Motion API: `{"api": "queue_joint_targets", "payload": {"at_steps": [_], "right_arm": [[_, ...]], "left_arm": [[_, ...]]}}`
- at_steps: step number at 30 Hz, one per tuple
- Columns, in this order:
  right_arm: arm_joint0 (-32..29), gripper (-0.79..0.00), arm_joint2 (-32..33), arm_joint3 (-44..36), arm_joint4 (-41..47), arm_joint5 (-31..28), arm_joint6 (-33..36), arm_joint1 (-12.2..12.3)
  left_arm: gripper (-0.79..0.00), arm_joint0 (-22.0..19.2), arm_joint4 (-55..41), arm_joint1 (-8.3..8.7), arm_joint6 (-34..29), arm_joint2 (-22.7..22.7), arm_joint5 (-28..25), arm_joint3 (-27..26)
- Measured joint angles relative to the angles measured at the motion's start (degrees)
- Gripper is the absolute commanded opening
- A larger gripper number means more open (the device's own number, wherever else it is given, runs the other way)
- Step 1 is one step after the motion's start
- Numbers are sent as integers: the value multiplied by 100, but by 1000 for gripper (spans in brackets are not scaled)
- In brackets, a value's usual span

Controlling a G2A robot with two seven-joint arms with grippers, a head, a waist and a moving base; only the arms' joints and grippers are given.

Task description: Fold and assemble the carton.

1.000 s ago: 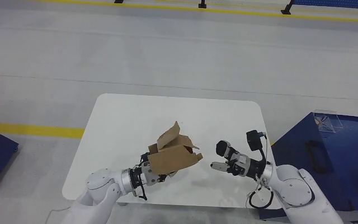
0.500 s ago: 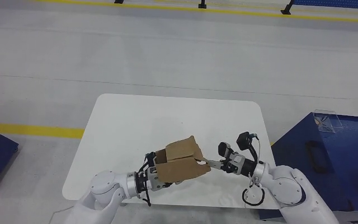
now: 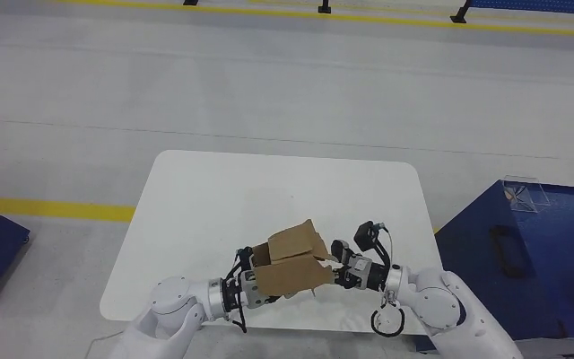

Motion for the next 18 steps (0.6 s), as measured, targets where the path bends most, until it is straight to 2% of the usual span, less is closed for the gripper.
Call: {"api": "queue_joint_targets", "payload": {"at_steps": [9, 13, 18], "right_arm": [[-544, 0, 653, -678, 291, -231, 61, 109], [-685, 0, 674, -872, 232, -192, 83, 116], [-584, 0, 499, -812, 162, -105, 84, 88]], "left_arm": [[-785, 30, 21, 4, 264, 25, -115, 45], [-785, 38, 13, 5, 336, 45, -129, 57], [-785, 39, -2, 6, 369, 80, -133, 45]]}}
